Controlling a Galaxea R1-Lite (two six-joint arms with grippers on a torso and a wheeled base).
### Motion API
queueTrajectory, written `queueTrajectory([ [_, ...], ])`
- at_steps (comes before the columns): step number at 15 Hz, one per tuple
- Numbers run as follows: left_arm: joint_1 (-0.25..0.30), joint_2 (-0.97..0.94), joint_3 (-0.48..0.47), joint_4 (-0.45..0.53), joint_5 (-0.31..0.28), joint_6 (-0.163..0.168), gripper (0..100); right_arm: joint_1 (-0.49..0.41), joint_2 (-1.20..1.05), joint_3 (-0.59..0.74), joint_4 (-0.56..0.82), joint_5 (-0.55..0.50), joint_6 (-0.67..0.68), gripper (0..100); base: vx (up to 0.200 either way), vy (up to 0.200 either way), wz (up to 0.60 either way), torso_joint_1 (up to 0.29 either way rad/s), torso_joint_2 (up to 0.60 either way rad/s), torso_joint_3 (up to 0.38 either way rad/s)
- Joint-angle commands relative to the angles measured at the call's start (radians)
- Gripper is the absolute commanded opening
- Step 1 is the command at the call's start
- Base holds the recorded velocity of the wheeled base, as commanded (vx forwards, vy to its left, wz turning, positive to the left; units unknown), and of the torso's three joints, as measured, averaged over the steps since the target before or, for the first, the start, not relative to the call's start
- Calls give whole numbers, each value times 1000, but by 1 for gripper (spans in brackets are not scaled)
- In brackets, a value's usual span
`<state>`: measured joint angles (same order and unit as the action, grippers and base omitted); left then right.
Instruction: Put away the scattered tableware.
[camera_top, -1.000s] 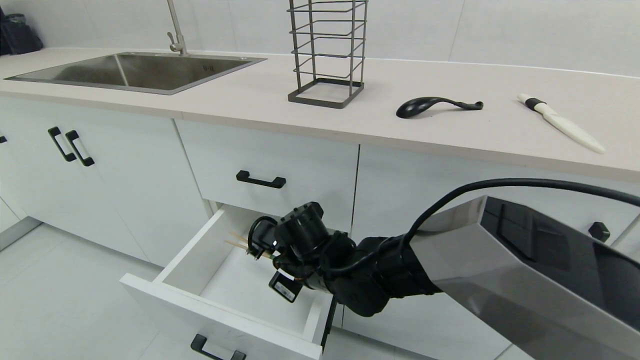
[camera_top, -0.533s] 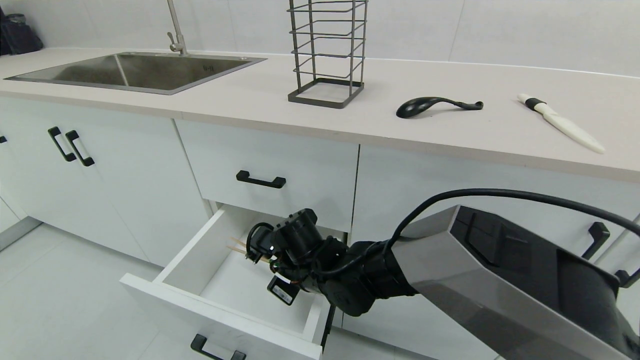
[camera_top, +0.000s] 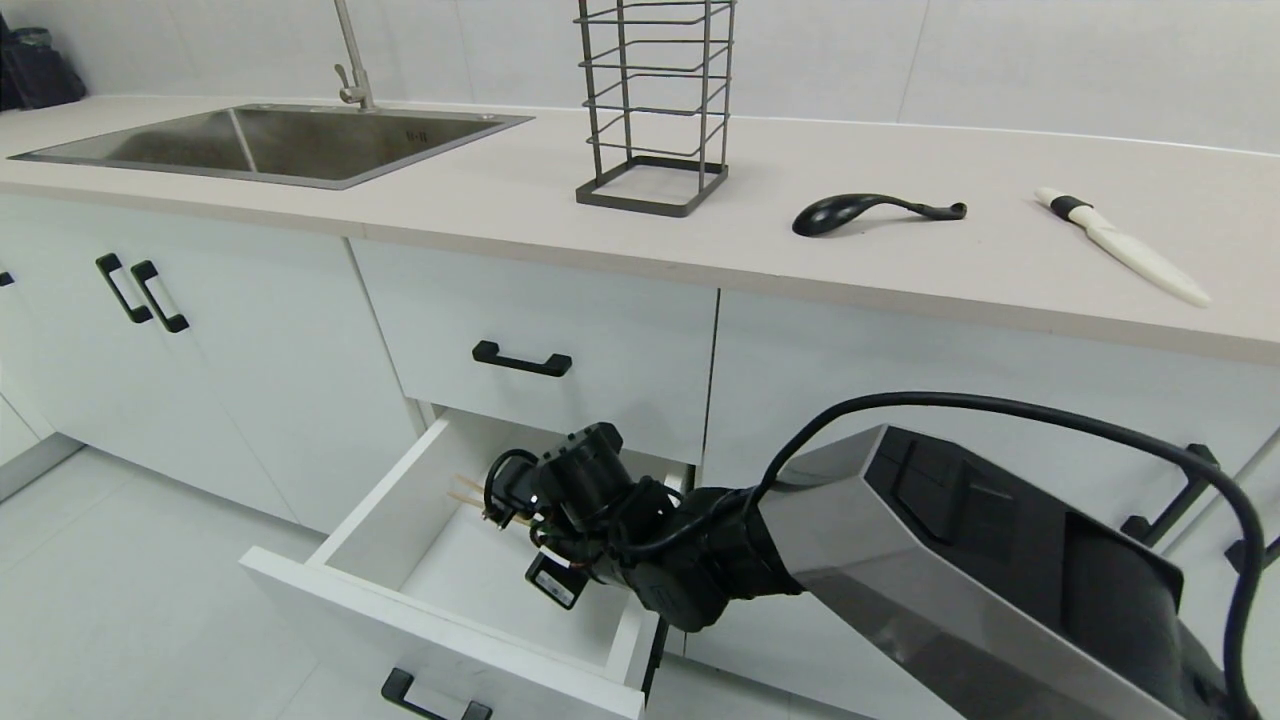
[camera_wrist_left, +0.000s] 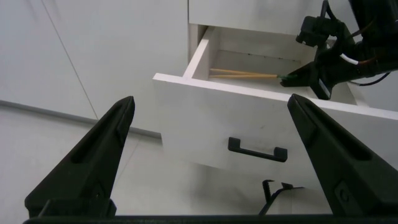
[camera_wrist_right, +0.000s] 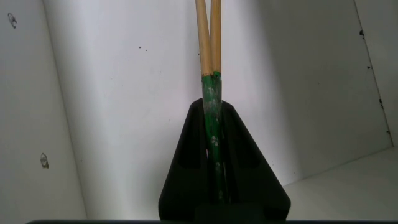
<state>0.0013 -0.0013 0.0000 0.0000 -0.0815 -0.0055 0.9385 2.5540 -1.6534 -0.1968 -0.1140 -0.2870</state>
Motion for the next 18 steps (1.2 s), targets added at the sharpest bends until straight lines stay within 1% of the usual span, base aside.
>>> queueTrajectory([
  [1, 0, 1, 0, 0, 0, -1, 100, 0, 20, -29, -1, -7, 2, 0, 0, 0, 0, 0, 0, 0],
  [2, 0, 1, 0, 0, 0, -1, 100, 0, 22, -31, 0, -22, 2, 0, 0, 0, 0, 0, 0, 0],
  [7, 0, 1, 0, 0, 0, -1, 100, 2, 32, -49, 8, -26, -8, 0, 0, 0, 0, 0, 0, 0],
  [8, 0, 1, 0, 0, 0, -1, 100, 2, 32, -48, 8, -26, -8, 100, 0, 0, 0, 0, 0, 0],
  [11, 0, 1, 0, 0, 0, -1, 100, 16, 23, -52, 17, -24, -1, 100, 0, 0, 0, 0, 0, 0],
  [13, 0, 1, 0, 0, 0, -1, 100, 32, -37, -37, 40, -24, 0, 100, 0, 0, 0, 0, 0, 0],
  [18, 0, 1, 0, 0, 0, -1, 100, 63, -198, 104, 36, -22, 2, 100, 0, 0, 0, 0, 0, 0],
])
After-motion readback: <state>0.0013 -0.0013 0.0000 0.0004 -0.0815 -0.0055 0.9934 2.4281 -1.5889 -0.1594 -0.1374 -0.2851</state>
